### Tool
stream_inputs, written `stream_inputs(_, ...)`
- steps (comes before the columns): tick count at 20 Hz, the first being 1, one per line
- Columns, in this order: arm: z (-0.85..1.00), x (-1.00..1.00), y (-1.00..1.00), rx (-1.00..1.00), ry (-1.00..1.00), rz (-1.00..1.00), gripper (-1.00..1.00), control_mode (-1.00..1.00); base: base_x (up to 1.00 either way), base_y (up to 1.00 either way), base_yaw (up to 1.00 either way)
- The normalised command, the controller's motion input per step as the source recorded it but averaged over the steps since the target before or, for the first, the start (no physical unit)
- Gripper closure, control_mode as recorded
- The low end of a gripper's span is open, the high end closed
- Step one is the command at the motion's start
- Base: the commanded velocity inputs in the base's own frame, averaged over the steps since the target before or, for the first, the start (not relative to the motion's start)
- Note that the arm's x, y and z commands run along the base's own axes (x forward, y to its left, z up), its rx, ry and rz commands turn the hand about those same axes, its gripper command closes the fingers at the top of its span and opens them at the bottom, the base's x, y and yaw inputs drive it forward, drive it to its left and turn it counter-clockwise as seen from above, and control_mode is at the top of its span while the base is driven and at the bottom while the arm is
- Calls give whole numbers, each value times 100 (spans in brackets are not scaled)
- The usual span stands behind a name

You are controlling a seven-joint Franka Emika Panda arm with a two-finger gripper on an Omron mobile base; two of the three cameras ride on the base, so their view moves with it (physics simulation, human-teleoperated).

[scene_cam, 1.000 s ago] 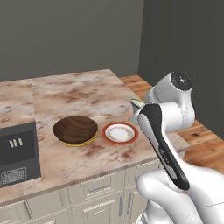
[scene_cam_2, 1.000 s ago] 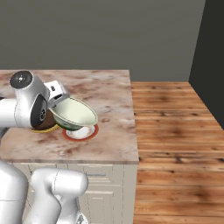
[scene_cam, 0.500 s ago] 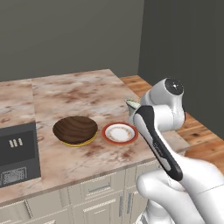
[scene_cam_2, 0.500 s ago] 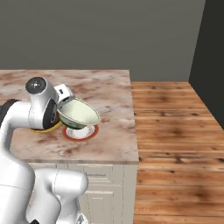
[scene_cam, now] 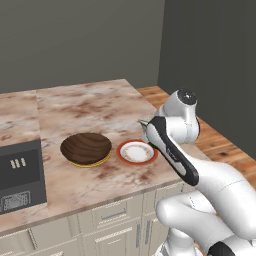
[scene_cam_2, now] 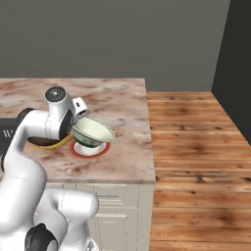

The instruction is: Move the bowls from the cabinet to the plates on the dining table.

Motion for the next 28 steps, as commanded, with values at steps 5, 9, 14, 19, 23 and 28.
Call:
stream_inputs(5,-11,27,0,-3,0,0,100,-100,0,0,0)
stream_inputs(9,-28,28,0,0,0,0,100,-100,0,0,0)
stream_inputs(14,-36,37,0,0,0,1,100,-100,0,0,0)
stream_inputs(19,-32,33,0,0,0,1,100,-100,0,0,0)
stream_inputs(23,-17,11,0,0,0,1,100,-100,0,0,0)
stream_inputs(28,-11,0,0,-8,0,0,100,-100,0,0,0)
